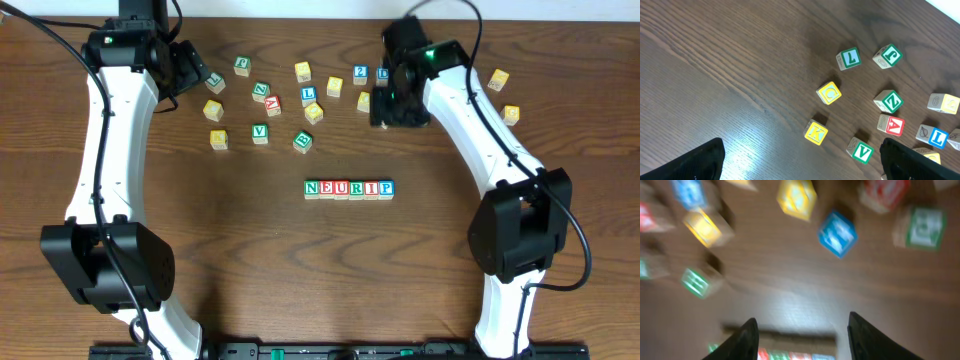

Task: Spell out NEURIPS
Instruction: 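Lift the right gripper and move it to the upper block cluster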

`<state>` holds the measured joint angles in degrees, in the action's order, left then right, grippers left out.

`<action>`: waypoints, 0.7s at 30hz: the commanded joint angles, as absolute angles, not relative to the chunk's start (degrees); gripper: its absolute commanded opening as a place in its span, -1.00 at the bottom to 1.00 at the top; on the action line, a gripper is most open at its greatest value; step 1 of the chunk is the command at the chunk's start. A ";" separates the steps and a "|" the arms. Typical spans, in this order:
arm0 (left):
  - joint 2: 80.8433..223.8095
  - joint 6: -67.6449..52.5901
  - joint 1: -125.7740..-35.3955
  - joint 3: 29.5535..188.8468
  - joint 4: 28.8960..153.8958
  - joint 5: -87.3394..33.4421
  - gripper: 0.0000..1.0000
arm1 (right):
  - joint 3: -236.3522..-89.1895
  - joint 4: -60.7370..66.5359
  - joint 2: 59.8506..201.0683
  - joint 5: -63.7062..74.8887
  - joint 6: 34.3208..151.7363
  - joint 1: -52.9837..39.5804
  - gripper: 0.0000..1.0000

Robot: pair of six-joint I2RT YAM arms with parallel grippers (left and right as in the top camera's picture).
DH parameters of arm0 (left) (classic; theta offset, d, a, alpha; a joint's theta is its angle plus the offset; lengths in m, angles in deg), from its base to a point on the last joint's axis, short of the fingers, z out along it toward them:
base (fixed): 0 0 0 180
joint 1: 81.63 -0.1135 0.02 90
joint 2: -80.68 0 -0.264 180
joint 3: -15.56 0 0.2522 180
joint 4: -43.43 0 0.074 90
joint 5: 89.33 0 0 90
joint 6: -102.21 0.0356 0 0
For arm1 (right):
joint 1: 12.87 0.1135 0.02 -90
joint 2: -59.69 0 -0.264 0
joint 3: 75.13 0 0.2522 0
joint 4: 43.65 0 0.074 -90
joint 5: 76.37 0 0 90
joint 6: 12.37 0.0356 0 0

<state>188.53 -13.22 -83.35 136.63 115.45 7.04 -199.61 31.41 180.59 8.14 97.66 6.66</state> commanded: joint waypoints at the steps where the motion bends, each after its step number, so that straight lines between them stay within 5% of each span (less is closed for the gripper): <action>1: 189.04 -12.89 -83.44 136.41 115.62 7.80 0.95 | -200.55 26.23 180.09 6.35 96.90 8.24 0.04; 21: 189.04 -12.89 -83.44 136.41 115.62 7.80 0.96 | -200.48 16.18 181.64 10.26 96.37 15.63 0.07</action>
<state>188.53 -13.22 -83.35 136.63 115.47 7.06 -199.83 16.13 181.09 9.10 97.49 15.60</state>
